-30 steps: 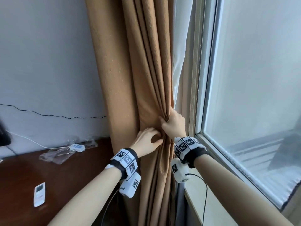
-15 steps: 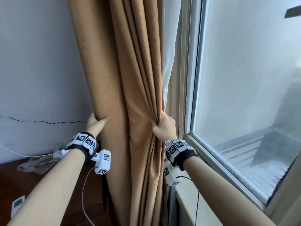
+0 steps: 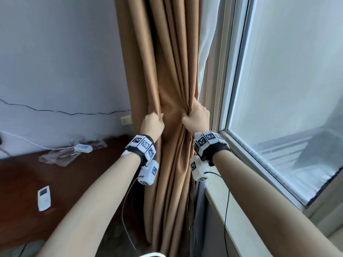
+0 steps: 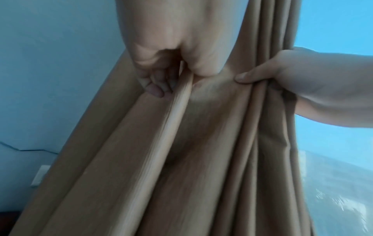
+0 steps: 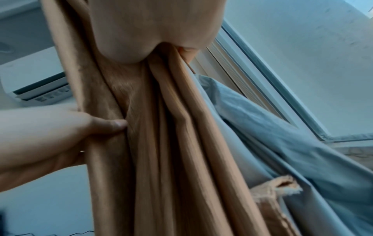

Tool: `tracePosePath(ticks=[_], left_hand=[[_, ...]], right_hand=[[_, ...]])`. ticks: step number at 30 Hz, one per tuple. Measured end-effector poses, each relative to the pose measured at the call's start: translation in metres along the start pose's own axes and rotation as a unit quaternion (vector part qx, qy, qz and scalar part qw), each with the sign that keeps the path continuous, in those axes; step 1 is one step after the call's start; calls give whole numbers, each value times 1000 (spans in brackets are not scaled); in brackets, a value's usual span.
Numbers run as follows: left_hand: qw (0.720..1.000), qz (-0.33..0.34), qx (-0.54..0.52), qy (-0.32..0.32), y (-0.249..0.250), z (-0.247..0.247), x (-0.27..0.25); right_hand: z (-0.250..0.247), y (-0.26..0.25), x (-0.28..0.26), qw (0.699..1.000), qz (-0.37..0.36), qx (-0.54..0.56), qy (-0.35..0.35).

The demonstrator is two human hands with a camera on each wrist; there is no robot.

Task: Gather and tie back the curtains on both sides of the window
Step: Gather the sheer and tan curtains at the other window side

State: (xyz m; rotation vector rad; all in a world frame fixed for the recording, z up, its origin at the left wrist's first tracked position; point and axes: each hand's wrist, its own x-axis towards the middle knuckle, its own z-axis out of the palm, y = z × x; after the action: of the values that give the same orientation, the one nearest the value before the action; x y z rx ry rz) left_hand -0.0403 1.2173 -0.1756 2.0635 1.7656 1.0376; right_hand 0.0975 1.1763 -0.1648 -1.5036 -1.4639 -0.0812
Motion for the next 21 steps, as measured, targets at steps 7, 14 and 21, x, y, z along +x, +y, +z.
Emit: tracePosePath(ticks=[7,14,21], left_hand=[[993,42,18,-106,37,4,-28],[986,77,-3,-146,50,6,-47],[965,74,113,-226,42,23,-30]], right_hand=[[-6,0,-3,1000,8,7,0],[-10,-3,-4,998,25,33,-36],[-17,-10,-8,989,48,109,-88]])
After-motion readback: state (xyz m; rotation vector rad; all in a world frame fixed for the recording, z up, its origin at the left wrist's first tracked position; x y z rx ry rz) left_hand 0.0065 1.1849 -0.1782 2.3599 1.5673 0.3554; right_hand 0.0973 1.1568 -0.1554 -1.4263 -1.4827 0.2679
